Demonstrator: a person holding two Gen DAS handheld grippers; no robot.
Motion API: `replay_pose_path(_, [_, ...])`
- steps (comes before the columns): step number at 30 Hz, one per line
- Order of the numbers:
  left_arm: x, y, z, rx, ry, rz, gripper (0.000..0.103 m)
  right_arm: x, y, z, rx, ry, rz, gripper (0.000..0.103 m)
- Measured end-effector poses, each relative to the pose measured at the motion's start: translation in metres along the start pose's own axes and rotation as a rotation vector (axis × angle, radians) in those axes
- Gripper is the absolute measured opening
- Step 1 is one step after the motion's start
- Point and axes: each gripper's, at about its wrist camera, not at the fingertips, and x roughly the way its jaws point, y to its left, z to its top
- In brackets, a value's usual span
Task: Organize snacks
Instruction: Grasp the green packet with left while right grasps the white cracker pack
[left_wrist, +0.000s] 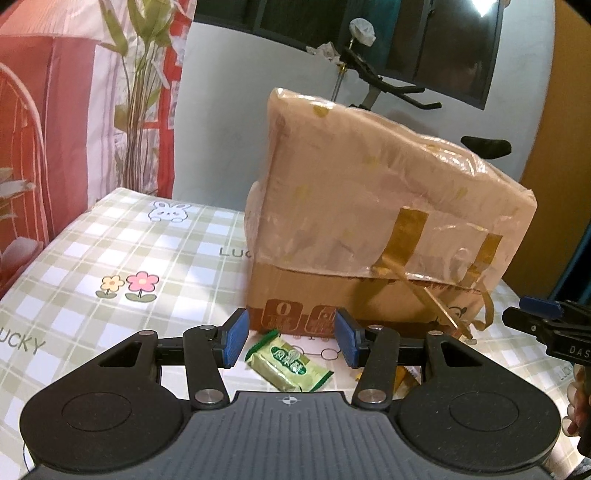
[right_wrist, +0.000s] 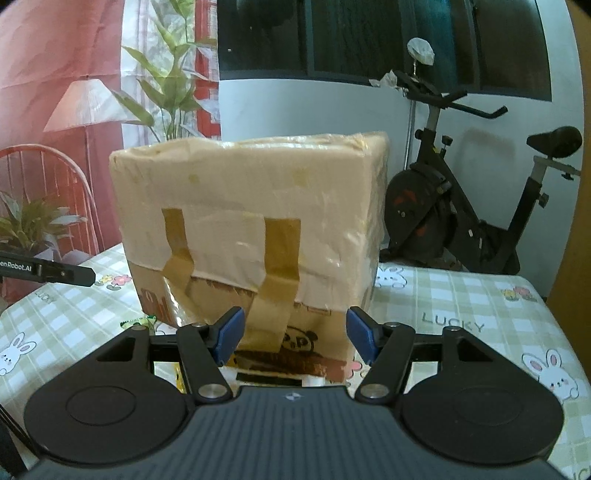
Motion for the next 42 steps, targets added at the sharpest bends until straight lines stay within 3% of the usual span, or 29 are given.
replay_pose_path(42, [0.017,0.003,-0.029,-0.037,0.109,0.011,0.054,0.019,-0.007,-0.057,0.054,0.176,-0.009,0.065])
